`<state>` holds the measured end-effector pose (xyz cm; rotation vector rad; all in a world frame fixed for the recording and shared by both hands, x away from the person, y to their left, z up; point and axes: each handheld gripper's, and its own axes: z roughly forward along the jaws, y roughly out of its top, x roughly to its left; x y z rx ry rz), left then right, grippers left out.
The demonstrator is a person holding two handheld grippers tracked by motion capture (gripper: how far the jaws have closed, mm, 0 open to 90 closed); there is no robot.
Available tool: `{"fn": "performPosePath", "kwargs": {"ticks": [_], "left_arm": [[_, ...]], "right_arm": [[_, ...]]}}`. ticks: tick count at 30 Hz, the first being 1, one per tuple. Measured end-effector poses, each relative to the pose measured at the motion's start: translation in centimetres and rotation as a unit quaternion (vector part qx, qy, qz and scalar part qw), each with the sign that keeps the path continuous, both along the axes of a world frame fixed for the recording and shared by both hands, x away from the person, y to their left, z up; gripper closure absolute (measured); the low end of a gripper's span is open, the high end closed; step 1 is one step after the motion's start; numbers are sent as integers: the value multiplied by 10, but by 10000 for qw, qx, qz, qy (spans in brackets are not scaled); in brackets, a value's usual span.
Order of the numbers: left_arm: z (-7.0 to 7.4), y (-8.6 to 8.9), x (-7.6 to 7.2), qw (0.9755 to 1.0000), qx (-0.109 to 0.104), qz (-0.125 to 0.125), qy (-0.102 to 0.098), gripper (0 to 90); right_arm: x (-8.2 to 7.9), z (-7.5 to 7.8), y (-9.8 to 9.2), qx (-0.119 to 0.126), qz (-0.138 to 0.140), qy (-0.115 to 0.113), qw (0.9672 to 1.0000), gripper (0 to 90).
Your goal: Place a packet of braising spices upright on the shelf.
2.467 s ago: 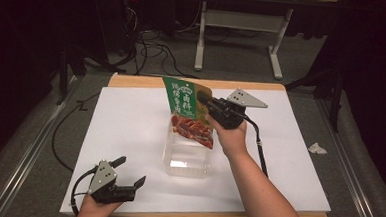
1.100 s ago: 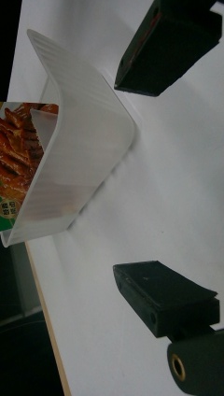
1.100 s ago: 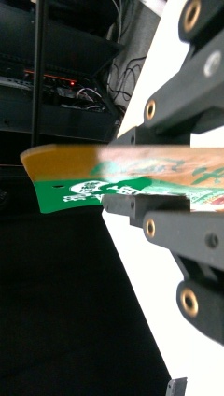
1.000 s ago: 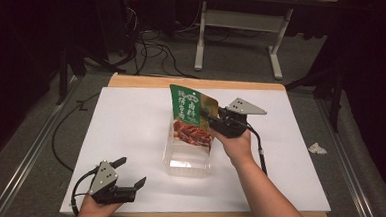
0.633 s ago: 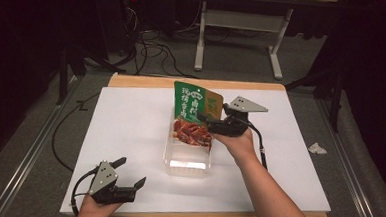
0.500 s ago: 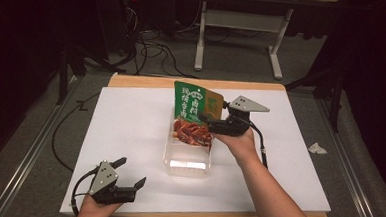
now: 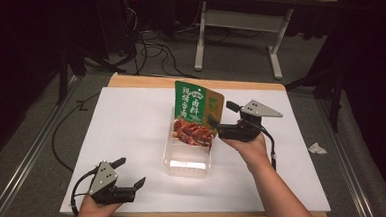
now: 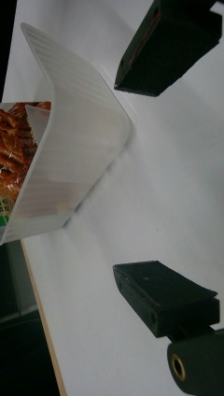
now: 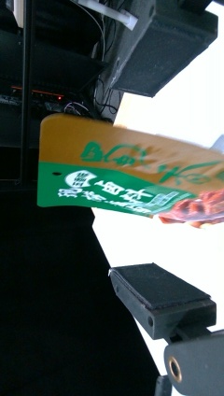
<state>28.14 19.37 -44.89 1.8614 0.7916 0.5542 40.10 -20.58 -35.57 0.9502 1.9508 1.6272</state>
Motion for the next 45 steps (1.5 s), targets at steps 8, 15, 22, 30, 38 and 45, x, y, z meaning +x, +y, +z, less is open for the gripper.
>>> {"fn": "performPosePath", "kwargs": {"ticks": [8, 15, 22, 30, 38, 45], "left_arm": [[-1, 0, 0, 10000, 26, 20, 13, 110], [-2, -1, 1, 10000, 52, 28, 41, 109], [-4, -3, 1, 9999, 78, 29, 96, 110], [-5, -9, 1, 9998, 167, -59, 122, 110], [-6, -12, 2, 9996, 226, -105, 118, 110], [-6, -10, 2, 9997, 187, -87, 124, 110]], "right_arm": [[-20, -10, -37, -121, -198, 46, 9997, 100], [-45, -24, -75, -126, -475, 87, 9988, 109], [-79, -43, -111, -224, -873, -25, 9959, 126], [-110, -69, -138, -620, -1101, 120, 9919, 124], [-104, -80, -136, -741, -1152, 259, 9902, 131], [-103, -81, -140, -652, -1220, 333, 9898, 137]]}}
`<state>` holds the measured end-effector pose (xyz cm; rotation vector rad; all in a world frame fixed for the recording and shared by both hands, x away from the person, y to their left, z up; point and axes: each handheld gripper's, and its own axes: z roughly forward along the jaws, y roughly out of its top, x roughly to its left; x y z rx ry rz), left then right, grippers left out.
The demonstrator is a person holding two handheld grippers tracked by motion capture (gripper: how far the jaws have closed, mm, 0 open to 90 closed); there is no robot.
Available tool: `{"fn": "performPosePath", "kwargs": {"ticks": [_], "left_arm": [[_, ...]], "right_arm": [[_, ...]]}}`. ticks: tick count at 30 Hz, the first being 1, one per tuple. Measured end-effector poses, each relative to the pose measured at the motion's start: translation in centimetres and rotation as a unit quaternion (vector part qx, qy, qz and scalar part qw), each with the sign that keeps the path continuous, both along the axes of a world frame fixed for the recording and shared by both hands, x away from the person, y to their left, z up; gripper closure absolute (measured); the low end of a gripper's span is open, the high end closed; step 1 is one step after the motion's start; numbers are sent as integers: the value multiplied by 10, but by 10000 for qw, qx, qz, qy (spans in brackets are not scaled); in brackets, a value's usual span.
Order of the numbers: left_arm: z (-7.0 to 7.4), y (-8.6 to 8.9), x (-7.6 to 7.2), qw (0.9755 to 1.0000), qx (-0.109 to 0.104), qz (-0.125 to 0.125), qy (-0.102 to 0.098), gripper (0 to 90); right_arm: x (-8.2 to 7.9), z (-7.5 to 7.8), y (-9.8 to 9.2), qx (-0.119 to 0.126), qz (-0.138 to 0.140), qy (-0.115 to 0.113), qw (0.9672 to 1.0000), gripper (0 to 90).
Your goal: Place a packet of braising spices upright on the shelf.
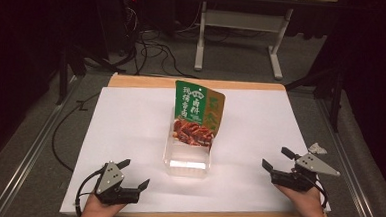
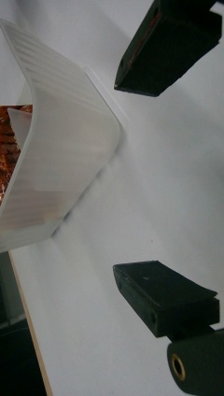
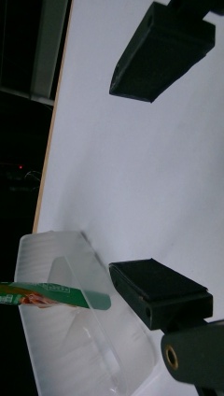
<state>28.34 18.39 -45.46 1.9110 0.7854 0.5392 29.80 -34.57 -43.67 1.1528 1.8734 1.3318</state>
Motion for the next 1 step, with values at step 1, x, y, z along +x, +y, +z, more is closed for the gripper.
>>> {"fn": "performPosePath", "kwargs": {"ticks": [1], "left_arm": [[0, 0, 0, 10000, 4, -7, -8, 110]], "right_arm": [[0, 0, 0, 15, -10, -12, 10000, 139]]}}
